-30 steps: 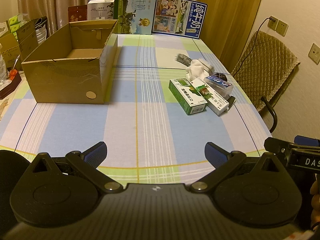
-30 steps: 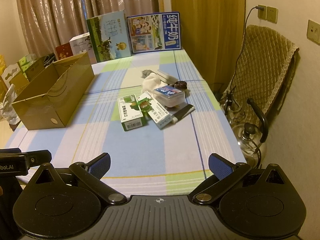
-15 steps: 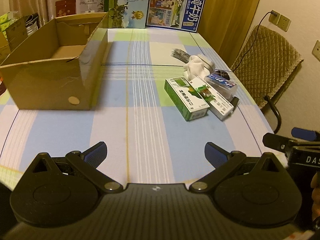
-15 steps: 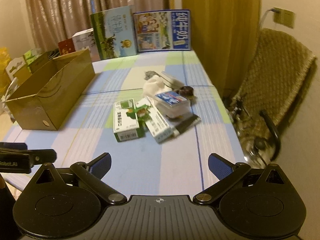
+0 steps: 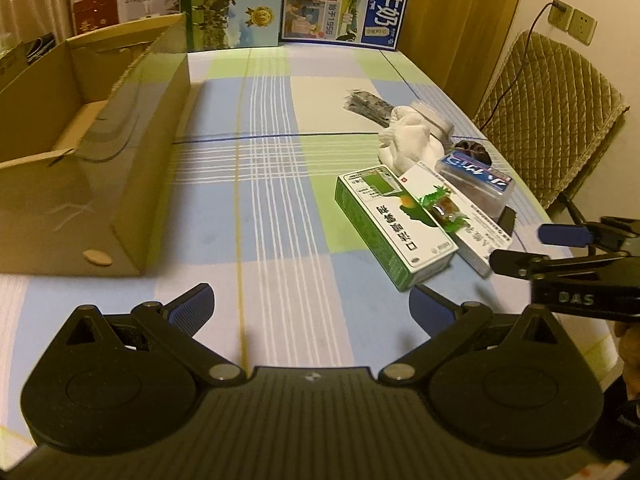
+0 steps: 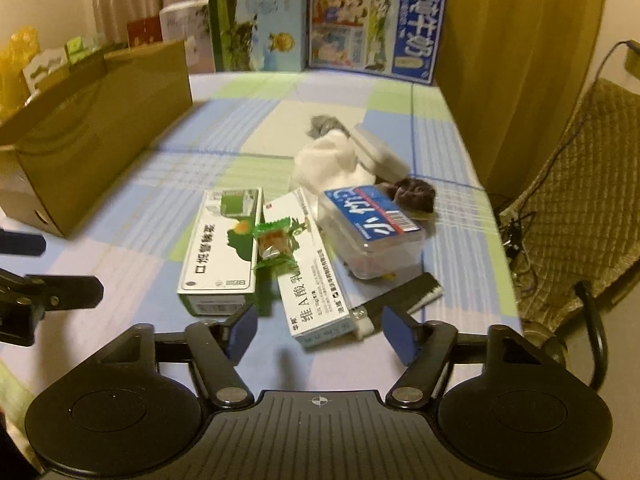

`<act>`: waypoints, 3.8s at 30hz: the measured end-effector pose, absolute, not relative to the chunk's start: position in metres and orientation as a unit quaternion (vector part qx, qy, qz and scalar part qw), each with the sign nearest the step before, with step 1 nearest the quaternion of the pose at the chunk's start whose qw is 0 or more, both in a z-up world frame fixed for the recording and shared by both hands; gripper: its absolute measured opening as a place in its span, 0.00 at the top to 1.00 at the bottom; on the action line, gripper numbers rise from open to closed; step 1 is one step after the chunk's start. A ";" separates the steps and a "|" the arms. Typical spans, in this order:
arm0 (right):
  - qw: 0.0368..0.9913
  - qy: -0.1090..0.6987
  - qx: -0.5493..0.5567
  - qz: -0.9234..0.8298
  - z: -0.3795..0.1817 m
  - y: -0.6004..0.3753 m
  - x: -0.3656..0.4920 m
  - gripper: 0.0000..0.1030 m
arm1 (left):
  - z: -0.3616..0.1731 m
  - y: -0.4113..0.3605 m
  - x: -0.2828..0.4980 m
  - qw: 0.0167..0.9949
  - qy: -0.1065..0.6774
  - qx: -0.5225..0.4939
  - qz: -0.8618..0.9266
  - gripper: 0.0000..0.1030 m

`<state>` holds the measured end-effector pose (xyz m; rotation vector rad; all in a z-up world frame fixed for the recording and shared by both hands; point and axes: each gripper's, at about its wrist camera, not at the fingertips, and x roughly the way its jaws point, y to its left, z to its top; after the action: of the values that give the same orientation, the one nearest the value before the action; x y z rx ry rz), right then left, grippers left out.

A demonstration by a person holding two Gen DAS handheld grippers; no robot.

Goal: Organize objects
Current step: 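Grasp the green medicine box with the left tool while the right tool grasps the white cream box, then carry both boxes into the cardboard box and open both tools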

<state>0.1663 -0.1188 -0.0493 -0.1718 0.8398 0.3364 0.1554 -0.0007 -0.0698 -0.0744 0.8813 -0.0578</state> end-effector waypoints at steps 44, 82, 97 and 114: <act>0.886 0.432 -0.020 0.168 -0.068 -0.103 0.177 0.66 | -0.105 -0.005 0.215 0.899 0.427 -0.004 -0.092 0.16; 0.889 0.428 -0.059 0.149 -0.073 -0.081 0.210 0.66 | -0.115 0.004 0.215 0.895 0.431 0.053 -0.104 0.51; 0.905 0.398 -0.013 0.148 -0.022 -0.076 0.163 0.66 | -0.070 0.013 0.184 0.906 0.406 0.042 -0.109 0.51; 0.911 0.311 0.005 0.271 0.100 0.043 0.168 0.66 | 0.053 0.128 0.157 0.943 0.329 0.043 -0.016 0.51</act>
<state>0.1678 0.0428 0.1000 0.0103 0.6414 0.5584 0.1565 0.1279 0.0528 0.0877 0.6704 -0.0334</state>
